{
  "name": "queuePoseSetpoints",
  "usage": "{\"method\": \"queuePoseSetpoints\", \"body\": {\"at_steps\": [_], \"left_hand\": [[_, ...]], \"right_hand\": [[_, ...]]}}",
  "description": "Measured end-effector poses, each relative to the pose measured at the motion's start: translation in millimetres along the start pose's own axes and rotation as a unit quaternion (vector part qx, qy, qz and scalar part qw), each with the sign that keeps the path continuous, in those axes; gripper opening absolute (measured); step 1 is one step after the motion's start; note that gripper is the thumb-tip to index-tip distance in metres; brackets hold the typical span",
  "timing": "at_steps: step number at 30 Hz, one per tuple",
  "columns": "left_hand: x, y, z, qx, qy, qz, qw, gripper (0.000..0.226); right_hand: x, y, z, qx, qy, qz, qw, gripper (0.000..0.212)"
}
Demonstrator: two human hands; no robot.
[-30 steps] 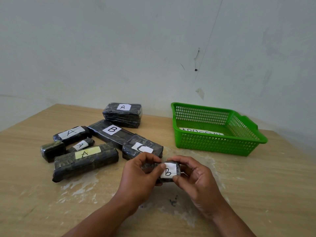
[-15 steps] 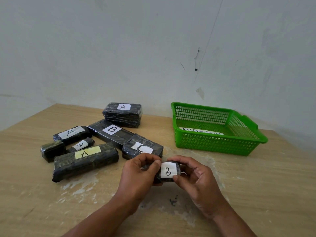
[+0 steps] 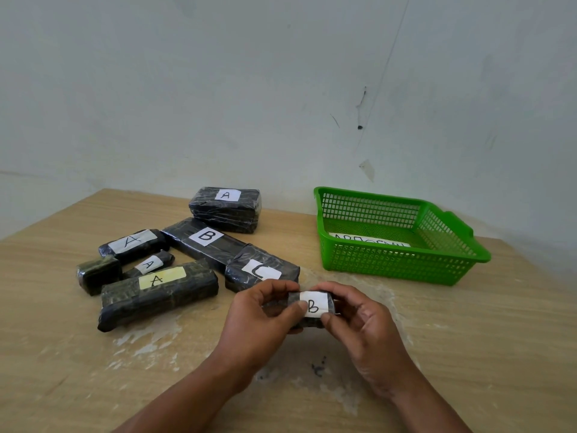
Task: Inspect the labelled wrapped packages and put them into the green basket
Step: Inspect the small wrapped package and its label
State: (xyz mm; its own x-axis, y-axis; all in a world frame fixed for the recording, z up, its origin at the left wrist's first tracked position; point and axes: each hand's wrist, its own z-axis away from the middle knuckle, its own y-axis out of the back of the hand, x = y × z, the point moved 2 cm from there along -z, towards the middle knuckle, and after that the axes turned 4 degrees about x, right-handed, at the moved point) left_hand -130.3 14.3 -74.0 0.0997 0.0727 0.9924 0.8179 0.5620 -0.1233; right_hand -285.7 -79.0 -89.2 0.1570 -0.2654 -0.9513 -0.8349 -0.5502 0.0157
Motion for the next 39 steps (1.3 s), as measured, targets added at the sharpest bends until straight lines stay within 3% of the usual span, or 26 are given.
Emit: {"method": "queuePoseSetpoints", "body": {"at_steps": [5, 10, 18, 31, 36, 39], "left_hand": [[-3.1, -0.7, 1.3, -0.049, -0.008, -0.031, 0.998, 0.044], [-8.6, -2.6, -2.6, -0.044, -0.024, -0.025, 0.998, 0.036], [-11.8, 0.2, -4.6, -0.074, -0.036, -0.001, 0.997, 0.029], [-7.1, 1.6, -2.8, -0.079, -0.059, -0.022, 0.995, 0.010], [-7.4, 2.4, -4.1, -0.038, -0.107, -0.080, 0.990, 0.019], [-8.0, 1.0, -3.5, -0.032, -0.106, -0.082, 0.990, 0.024]], "right_hand": [[0.9, 4.1, -2.2, 0.026, -0.004, -0.005, 1.000, 0.032], [-0.2, 2.9, -0.4, 0.011, -0.001, -0.011, 1.000, 0.038], [-4.4, 3.7, -0.1, 0.031, 0.001, -0.011, 0.999, 0.019], [-4.7, 1.9, -0.3, 0.015, -0.011, 0.007, 1.000, 0.023], [-3.4, -1.2, -1.9, 0.012, -0.020, 0.030, 0.999, 0.020], [-2.7, -2.6, -1.8, 0.017, -0.036, 0.044, 0.998, 0.030]]}}
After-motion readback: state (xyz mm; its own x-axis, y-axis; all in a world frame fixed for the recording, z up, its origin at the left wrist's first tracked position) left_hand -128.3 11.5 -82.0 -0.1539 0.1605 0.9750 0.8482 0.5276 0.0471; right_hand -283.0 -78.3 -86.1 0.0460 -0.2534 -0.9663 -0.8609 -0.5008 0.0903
